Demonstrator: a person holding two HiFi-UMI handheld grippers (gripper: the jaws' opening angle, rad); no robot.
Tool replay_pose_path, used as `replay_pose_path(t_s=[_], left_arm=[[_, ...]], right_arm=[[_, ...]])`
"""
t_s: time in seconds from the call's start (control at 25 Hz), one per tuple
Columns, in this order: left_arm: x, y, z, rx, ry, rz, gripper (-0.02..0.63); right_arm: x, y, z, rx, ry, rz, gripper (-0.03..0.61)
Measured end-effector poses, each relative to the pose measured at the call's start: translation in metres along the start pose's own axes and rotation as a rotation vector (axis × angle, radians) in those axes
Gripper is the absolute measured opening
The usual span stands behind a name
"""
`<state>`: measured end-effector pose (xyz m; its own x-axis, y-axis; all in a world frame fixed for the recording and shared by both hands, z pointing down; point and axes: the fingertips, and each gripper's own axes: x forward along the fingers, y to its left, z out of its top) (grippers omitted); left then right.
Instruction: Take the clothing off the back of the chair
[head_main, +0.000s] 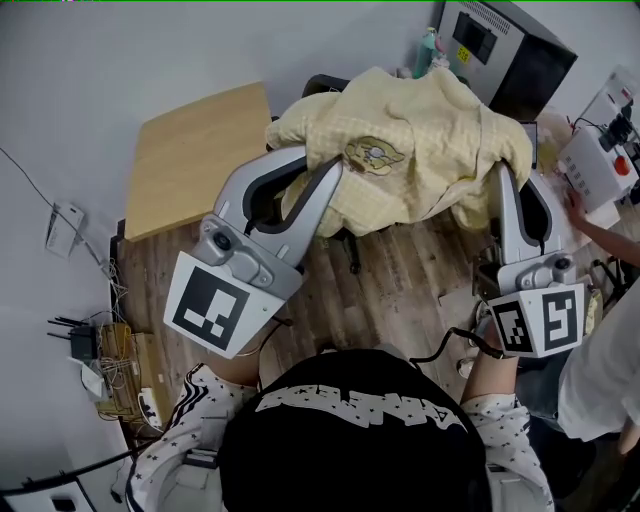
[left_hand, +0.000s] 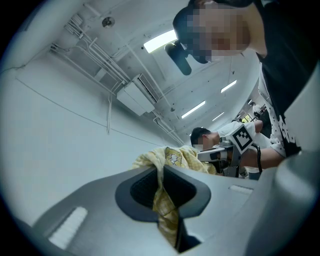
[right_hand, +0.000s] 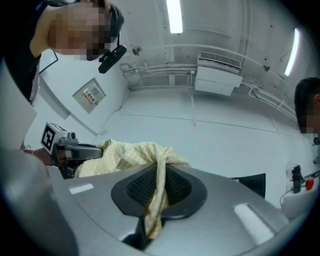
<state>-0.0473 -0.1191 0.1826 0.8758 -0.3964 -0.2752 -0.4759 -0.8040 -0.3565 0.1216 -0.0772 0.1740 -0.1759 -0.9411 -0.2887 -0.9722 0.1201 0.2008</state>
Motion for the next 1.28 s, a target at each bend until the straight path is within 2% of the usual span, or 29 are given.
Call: replay_pose_path(t_s=[0.28, 0.56, 0.8, 1.04, 1.28], left_arm=[[-0.005, 0.000, 0.013, -0.005, -0.011, 0.036, 0.029], [0.008, -0.040, 0.040, 0.016, -0.041, 0.061, 0.029], [0.008, -0.041, 0.040, 0.000, -0.028, 0.069, 0.029], [0.011, -0.071, 0.058, 0.036, -0.035, 0.078, 0.029], [0.011, -0.071, 0.064, 0.036, -0.027, 0.069, 0.029]], right_arm=[[-0.002, 0.006, 0.012, -0.007, -0.028, 0.030, 0.043], [-0.035, -0.021, 0.030, -0.004, -0.050, 0.063, 0.043], [-0.035, -0.022, 0.031, -0.001, -0.039, 0.080, 0.043], [-0.065, -0.033, 0.036, 0.014, -0.063, 0.094, 0.043], [-0.063, -0.033, 0.040, 0.024, -0.062, 0.103, 0.043]])
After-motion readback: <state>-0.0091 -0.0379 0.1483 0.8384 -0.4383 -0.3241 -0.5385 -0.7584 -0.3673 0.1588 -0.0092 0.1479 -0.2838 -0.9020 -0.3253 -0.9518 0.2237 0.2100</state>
